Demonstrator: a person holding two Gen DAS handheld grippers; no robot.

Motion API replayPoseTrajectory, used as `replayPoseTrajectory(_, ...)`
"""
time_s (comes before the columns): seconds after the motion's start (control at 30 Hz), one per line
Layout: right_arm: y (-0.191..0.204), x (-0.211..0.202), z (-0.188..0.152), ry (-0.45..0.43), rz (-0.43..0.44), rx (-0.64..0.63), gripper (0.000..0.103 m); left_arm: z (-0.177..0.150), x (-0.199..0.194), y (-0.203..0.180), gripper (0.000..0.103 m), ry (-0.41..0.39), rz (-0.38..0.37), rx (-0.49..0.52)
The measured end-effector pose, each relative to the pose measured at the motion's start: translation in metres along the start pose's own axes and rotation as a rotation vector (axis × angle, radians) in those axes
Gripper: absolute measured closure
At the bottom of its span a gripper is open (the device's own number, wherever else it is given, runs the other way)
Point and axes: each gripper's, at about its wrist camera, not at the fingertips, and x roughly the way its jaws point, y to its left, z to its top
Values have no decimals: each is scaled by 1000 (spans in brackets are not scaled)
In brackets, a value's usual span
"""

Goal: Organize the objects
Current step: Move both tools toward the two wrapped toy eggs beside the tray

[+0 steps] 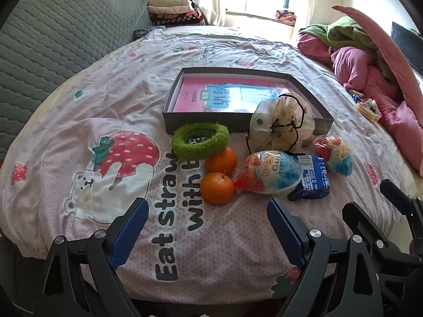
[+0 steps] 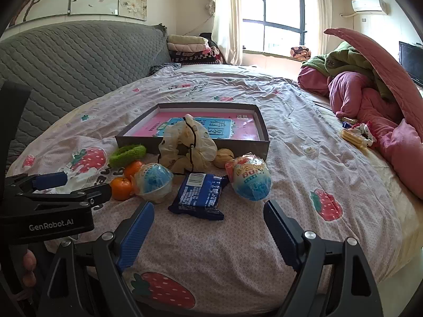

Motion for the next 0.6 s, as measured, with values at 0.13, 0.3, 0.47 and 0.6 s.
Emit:
replayPoseTrajectory(0.13, 0, 0, 0, -1, -1, -4, 19, 0, -1, -1, 11, -5, 2, 3)
replayPoseTrajectory(0.3, -1, 0, 1, -9, -3, -9, 19, 1, 1, -2, 11, 1, 4, 6)
replayPoseTrajectory(0.47, -1, 0, 1, -9, -4, -7, 19, 0, 3, -3, 11, 6, 2, 14)
replayPoseTrajectory(0.6, -2, -1, 2, -11, -7, -3, 19, 1, 3, -3, 11, 3, 1, 16)
